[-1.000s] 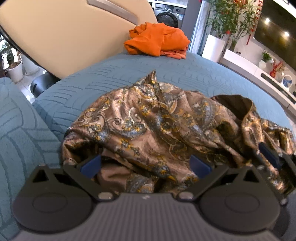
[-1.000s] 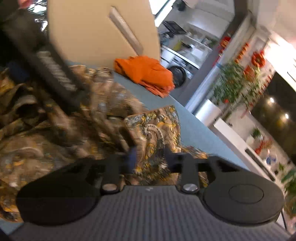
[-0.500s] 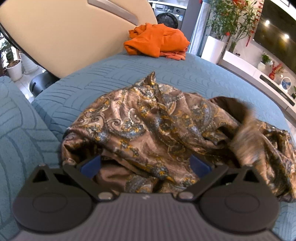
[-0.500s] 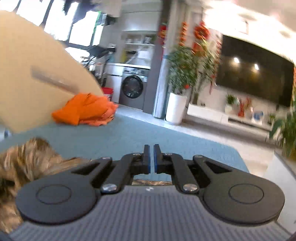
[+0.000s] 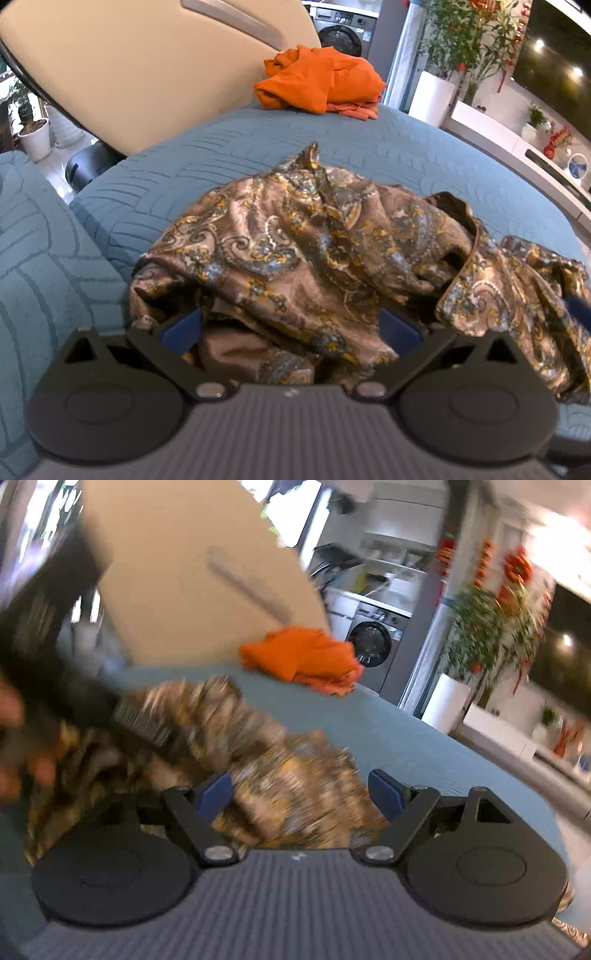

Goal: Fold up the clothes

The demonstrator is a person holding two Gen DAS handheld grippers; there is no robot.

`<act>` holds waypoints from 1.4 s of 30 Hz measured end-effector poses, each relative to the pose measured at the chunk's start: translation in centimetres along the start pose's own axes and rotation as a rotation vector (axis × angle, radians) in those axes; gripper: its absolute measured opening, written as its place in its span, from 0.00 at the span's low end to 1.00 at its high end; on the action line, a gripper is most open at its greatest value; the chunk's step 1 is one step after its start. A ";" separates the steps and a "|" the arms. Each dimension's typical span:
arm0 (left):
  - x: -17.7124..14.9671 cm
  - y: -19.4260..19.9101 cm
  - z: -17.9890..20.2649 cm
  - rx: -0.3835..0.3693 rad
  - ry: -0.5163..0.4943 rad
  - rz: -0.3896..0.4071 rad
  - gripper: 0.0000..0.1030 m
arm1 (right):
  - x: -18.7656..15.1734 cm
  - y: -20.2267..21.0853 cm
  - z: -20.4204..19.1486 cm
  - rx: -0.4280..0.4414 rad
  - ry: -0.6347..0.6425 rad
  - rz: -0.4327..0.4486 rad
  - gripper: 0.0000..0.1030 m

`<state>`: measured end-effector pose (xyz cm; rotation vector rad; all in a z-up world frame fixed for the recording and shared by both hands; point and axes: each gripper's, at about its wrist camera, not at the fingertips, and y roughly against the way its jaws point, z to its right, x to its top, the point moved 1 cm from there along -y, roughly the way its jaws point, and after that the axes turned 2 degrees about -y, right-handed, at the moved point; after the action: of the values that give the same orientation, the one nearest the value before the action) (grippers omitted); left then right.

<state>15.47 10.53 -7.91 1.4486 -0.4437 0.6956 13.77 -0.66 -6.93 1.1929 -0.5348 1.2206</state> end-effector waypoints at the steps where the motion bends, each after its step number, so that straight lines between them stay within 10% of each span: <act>1: 0.0 0.0 0.0 -0.001 -0.002 0.000 1.00 | -0.2 -0.8 -0.7 -0.028 0.039 -0.009 0.81; 5: 0.0 0.0 -0.1 -0.005 0.006 0.001 1.00 | -0.3 -3.0 -0.7 -0.087 0.076 -0.027 0.63; 8: 0.1 0.1 -0.3 -0.012 0.019 0.003 1.00 | 0.0 -4.2 0.9 -0.093 0.024 -0.078 0.17; 22: 0.4 0.7 -0.6 -0.032 0.047 0.034 1.00 | 1.9 -3.4 11.6 -0.130 -0.325 0.021 0.04; 34: 0.8 1.3 -1.8 -0.059 0.111 0.093 1.00 | 8.6 -10.5 22.9 -0.393 -0.098 0.069 0.04; 38: 0.7 0.6 -1.9 -0.062 0.121 0.079 1.00 | 8.6 -14.8 25.4 -0.477 -0.006 -0.041 0.05; 42: 0.7 -0.3 -1.8 -0.051 0.104 0.060 1.00 | 5.3 -18.9 26.2 -0.314 -0.066 -0.311 0.10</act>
<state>15.94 12.37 -7.90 1.3489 -0.4228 0.7980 39.56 -19.95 -0.85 1.0062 -0.5440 0.8019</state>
